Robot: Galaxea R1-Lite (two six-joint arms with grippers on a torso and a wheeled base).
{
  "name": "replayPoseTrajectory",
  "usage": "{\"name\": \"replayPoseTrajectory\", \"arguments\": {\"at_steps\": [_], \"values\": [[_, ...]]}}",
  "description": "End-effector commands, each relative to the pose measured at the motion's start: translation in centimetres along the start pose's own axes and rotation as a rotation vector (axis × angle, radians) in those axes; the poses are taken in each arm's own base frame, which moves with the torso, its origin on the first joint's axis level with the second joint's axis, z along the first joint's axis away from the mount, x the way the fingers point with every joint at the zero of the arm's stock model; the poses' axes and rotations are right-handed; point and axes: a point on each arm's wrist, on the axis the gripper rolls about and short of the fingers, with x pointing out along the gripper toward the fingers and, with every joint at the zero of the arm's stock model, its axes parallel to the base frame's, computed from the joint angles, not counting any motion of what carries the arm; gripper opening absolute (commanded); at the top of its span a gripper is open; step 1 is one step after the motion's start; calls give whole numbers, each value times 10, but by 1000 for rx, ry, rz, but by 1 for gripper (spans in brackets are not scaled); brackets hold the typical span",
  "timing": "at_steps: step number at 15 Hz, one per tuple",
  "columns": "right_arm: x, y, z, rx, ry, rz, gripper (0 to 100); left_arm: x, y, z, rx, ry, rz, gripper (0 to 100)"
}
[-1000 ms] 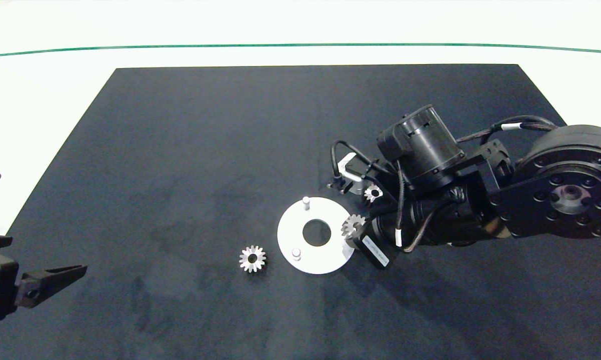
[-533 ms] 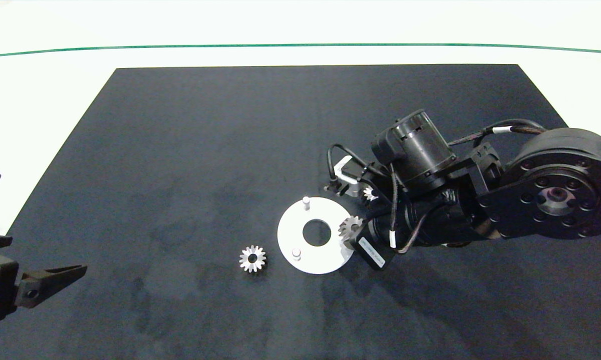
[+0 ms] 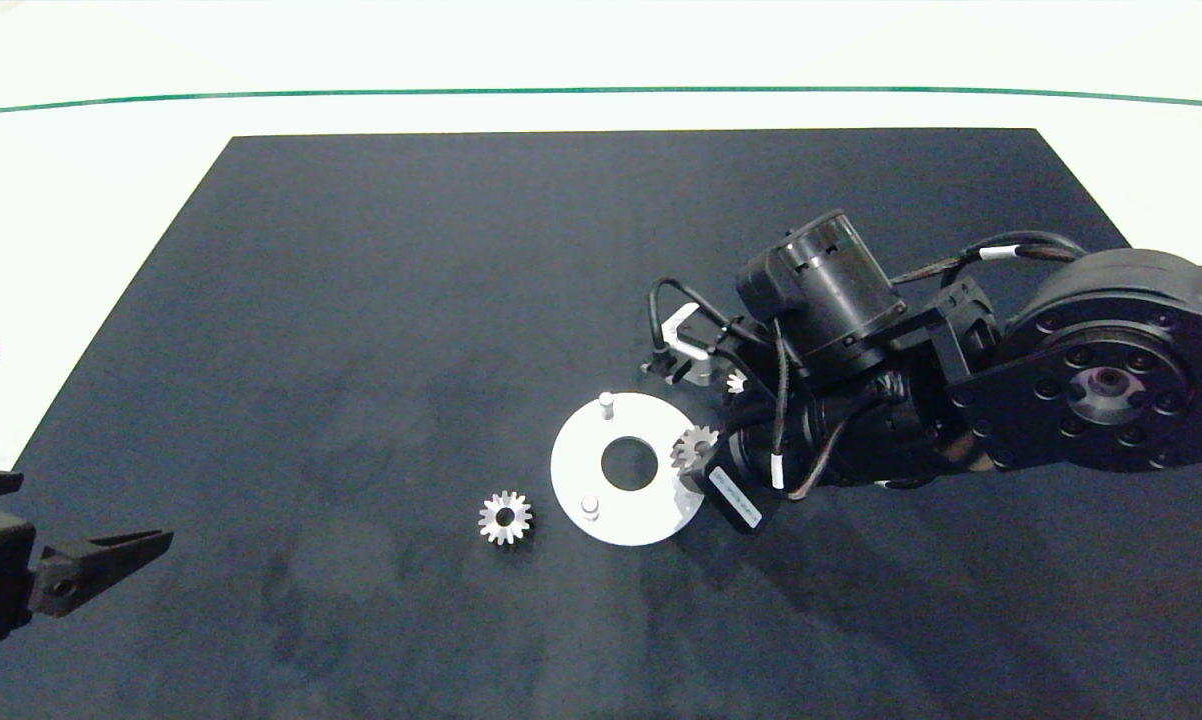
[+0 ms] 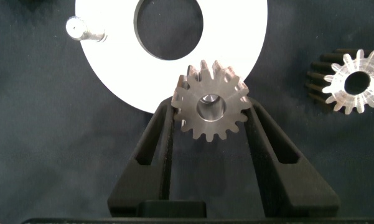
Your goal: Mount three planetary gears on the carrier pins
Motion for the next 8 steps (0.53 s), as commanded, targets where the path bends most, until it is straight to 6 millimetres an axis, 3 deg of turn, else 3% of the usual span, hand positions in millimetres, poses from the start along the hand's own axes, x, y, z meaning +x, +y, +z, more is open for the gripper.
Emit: {"name": "replayPoseTrajectory", "arguments": {"at_steps": [1,5,6,8], "values": [[2,1,-1,-5,10,2,13,-1,0,0,2,-1,1,100],[2,4,-2,-15,18,-3,13,-1,0,0,2,-1,1,100],[2,4,-2,-15,18,-3,100,-1,0,0,2,-1,-1,100],[1,4,-3,-15,18,-5,100,-1,0,0,2,-1,1,100]]}}
